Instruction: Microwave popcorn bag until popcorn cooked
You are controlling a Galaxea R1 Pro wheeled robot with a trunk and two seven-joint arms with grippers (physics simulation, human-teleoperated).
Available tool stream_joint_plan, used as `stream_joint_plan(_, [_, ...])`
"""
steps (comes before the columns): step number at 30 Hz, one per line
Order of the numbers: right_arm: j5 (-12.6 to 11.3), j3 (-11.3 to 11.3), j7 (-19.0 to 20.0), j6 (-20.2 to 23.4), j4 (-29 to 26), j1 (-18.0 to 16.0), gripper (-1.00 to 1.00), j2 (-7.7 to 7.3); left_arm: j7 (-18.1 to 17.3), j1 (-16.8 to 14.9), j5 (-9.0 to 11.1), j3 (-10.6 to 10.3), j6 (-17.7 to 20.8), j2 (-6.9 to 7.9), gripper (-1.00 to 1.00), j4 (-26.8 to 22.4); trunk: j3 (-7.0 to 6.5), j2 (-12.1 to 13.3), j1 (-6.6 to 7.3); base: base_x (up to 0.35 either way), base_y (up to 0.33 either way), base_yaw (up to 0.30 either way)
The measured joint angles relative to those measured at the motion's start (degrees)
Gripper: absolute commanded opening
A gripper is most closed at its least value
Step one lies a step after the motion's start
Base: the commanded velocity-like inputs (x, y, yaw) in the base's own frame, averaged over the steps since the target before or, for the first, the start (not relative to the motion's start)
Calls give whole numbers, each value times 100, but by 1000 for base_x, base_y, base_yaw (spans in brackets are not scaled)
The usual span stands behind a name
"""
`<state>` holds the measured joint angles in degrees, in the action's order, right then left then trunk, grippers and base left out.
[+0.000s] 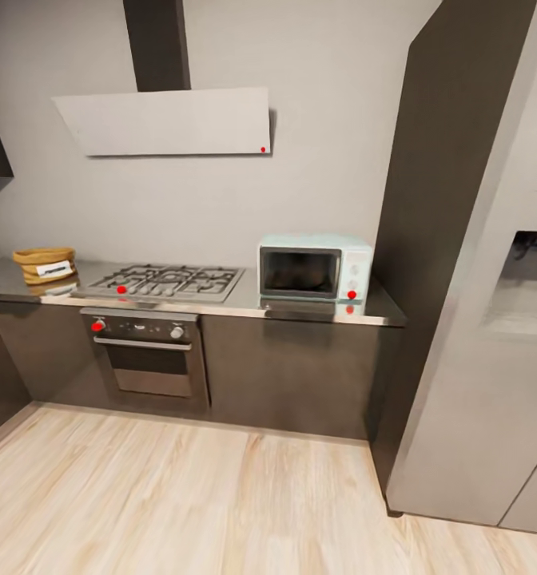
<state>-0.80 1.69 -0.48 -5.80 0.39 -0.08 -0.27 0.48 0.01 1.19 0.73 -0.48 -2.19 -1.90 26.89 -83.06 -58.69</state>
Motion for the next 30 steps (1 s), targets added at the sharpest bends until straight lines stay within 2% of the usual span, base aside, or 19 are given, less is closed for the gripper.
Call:
stream_joint_plan(14, [-39, 0, 0, 0, 0, 0, 100, 0, 0, 2, -8, 0, 0, 0, 100, 0, 0, 0, -1, 288, 0, -22])
stream_joint_plan(30, [-41, 0, 0, -1, 0, 0, 100, 8, 0, 1, -8, 0, -8, 0, 100, -1, 0, 1, -4, 15, 0, -234])
